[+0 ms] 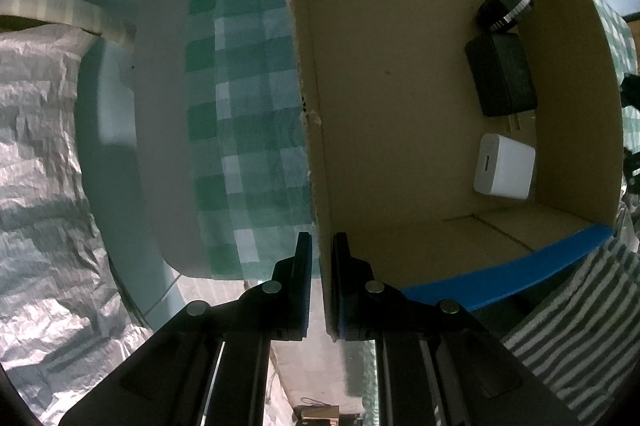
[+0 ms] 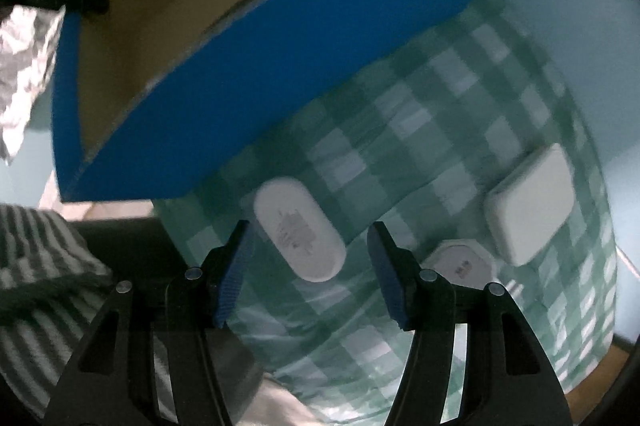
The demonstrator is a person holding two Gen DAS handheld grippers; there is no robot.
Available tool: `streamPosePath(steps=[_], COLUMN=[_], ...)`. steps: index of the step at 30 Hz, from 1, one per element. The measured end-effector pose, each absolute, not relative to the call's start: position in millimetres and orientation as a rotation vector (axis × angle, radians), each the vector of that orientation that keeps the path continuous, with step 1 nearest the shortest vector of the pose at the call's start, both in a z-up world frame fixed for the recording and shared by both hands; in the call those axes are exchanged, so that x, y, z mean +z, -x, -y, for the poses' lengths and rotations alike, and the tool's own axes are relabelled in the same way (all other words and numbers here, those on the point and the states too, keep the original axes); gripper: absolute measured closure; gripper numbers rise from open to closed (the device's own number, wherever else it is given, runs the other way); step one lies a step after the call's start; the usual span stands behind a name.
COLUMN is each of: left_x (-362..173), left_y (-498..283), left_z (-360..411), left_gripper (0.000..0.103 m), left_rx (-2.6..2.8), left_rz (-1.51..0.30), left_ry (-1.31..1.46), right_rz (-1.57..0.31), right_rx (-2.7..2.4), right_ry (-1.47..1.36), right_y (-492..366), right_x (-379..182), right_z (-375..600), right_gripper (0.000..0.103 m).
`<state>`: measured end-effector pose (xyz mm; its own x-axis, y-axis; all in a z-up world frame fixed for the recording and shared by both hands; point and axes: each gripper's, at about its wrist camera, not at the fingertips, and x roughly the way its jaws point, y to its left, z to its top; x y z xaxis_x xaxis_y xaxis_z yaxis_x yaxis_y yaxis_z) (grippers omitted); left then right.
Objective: Organize rigid objects
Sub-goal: 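Move the right tool to the white oval power bank and grasp it, then lift the white power bank with the right tool and carry it over the box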
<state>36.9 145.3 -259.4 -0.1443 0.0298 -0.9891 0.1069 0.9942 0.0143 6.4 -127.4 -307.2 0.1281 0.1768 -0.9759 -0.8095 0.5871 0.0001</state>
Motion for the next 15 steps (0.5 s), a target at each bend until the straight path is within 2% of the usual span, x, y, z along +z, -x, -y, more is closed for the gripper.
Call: streamPosePath(steps=[7,8,10,15], left_x=[-258.9,-258.9,-258.9,-260.2], left_y=[-37.1,-37.3,-37.1,-35.3], left_z=[-145.2,-145.5,-145.4,-146.9], left_gripper=[0.092,0.092,0.092,0.092], left_rx=[-0.069,-0.069,-0.069,-0.073], left_rz=[-1.718,-1.718,-1.718,-1.715], left_ry=[-0.104,-0.103,-0.102,-0.101], right_rz=[-1.288,-1.288,-1.288,-1.299], right_rx=[0.800,0.801,0.803,0.787], right_ry=[0.700,0.707,0.722,0.704], right_y=[-4.8,-4.3,-3.1,-2.8], right_x=[-332.4,-333.7,-335.9,-337.5], right_z=[111.9,109.3,105.4,99.3], right_gripper=[0.044,0.045,0.061,0.065])
